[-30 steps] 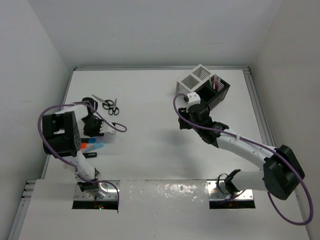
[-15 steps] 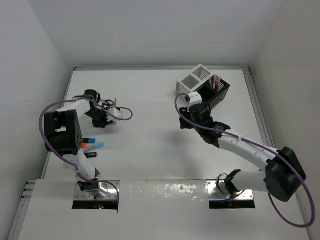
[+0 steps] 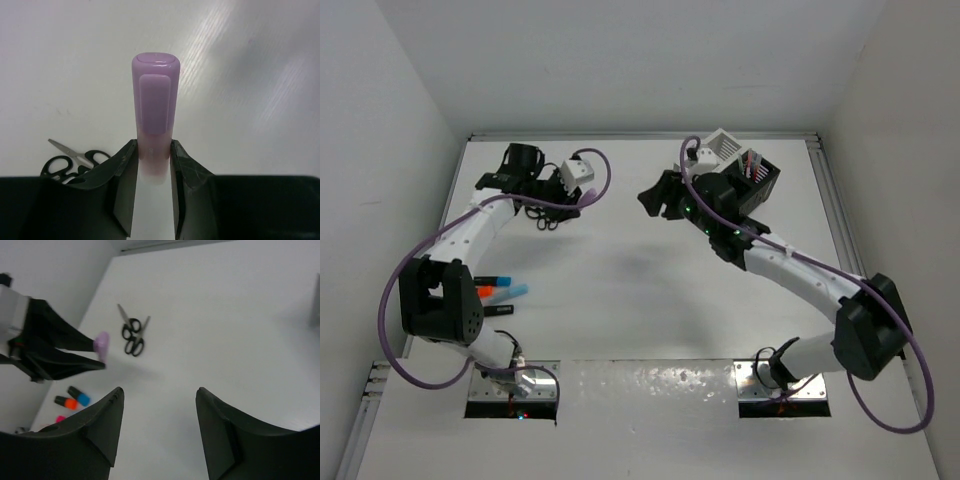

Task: Sort the stationery into containers
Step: Pick up the pen from the center of the board, then place the pen in the storage box.

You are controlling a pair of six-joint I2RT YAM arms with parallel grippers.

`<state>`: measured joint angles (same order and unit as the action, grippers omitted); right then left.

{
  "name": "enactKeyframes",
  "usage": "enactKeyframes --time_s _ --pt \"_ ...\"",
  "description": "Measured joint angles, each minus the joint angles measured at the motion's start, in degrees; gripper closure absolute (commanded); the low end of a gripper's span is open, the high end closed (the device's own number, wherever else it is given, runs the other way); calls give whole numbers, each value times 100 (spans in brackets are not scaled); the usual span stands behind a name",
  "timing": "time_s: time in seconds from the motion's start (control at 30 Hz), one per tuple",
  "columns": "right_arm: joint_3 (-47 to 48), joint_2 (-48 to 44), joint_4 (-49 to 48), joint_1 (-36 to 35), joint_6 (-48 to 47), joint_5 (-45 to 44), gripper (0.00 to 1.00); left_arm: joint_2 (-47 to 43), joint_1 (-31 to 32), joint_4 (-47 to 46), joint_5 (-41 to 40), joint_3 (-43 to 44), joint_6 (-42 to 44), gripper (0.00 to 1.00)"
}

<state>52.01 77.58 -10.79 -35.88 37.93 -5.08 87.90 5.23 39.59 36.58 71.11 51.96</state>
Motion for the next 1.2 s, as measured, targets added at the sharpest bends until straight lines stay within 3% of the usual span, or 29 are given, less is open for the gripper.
enactKeyframes --time_s 0.17,0.33,0.93,0.97,1.1,1.13,1.17,1.2 --pt "621 802 -721 -251 503 428 40 -15 382 -348 -450 212 -1453 100" --pt "905 1366 -1115 -483 758 601 41 -15 520 -457 -656 289 -2190 100" --pt "1375 2590 -1698 -625 1202 424 53 -15 1106 -352 -846 315 -2542 100" --pt "1375 2597 -1729 -627 1202 400 55 -15 1130 -350 -848 315 -2538 100" --pt "1458 2651 -1786 -625 1200 348 86 -15 1172 -345 -872 315 -2529 100" --pt "1504 2695 -1784 -623 1220 363 99 -15 1172 -352 -907 323 -2531 100" --pt "1543 2734 -1790 -621 1246 363 100 -15 1169 -341 -951 339 -2533 100" --pt "1574 2765 -1803 -621 1263 365 100 -15 1167 -323 -1003 358 -2540 91"
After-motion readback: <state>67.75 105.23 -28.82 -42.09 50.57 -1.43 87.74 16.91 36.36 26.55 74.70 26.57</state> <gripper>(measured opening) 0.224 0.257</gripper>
